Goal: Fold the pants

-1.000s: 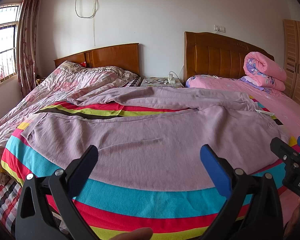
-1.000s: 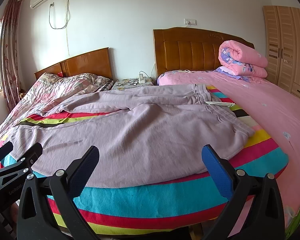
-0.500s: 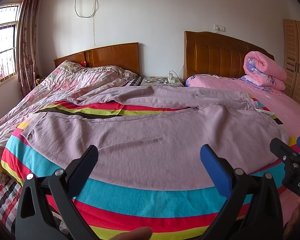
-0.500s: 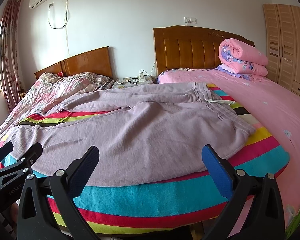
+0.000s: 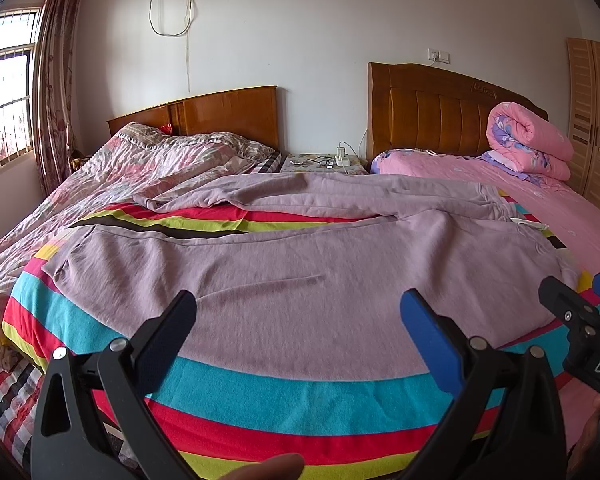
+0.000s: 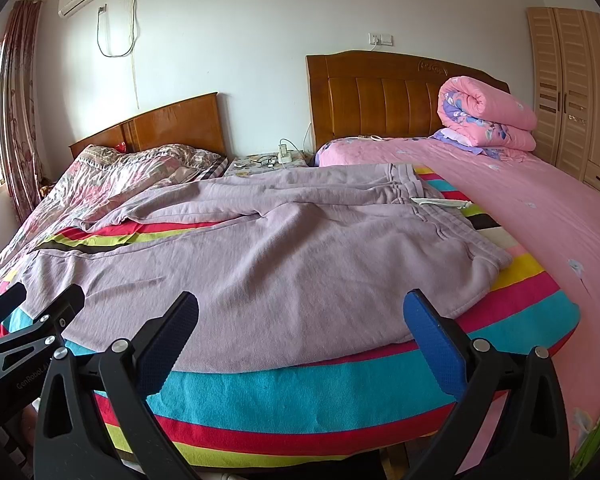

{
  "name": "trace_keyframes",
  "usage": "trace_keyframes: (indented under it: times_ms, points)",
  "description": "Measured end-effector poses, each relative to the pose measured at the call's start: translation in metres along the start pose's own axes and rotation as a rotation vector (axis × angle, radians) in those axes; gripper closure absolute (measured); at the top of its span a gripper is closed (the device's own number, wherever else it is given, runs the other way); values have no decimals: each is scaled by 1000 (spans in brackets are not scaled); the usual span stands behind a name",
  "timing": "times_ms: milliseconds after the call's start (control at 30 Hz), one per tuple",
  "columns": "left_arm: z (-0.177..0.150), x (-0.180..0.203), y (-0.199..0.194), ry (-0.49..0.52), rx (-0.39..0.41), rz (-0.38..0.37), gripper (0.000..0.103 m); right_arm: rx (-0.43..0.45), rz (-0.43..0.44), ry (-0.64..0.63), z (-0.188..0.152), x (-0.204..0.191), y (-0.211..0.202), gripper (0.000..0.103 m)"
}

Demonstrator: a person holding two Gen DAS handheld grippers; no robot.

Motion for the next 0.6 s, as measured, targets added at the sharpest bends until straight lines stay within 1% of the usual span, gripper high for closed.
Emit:
trace_keyframes:
  times_ms: [167, 267, 333, 367, 400, 467, 533, 567, 600]
  points:
    - [1, 1, 2, 2, -13, -8, 1, -10, 7, -6, -1, -1, 2, 4]
    - [6, 4, 10, 22, -44, -29, 1, -28, 38, -41, 5, -2, 10, 4]
    - [13, 8, 21, 43, -90, -66, 1, -29, 60, -76, 17, 1, 21, 4]
    - [18, 12, 27, 62, -114, -94, 1, -34, 87, -96, 26, 4, 30, 4]
    - [25, 16, 34, 93, -135, -106, 1, -41, 116, -110, 34, 7, 39, 4]
    - [43, 21, 52, 148, -158, -76, 1, -64, 152, -118, 55, 18, 65, 4]
    - [65, 24, 72, 171, -162, -66, 1, -99, 152, -138, 80, 28, 97, 4]
    - [75, 23, 85, 172, -186, -62, 1, -104, 143, -160, 93, 32, 115, 4]
    - [84, 23, 99, 163, -228, -70, 1, -110, 139, -186, 106, 36, 134, 4]
Point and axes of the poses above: each gripper's, at about its wrist camera, not at the fingertips, and y roughly the way its jaws point, x to its right, z to its top, the point moved 5 cm from there along y, roughly the way its jaws point, and after that the axes turned 12 degrees about -y, right-handed, at the moved point
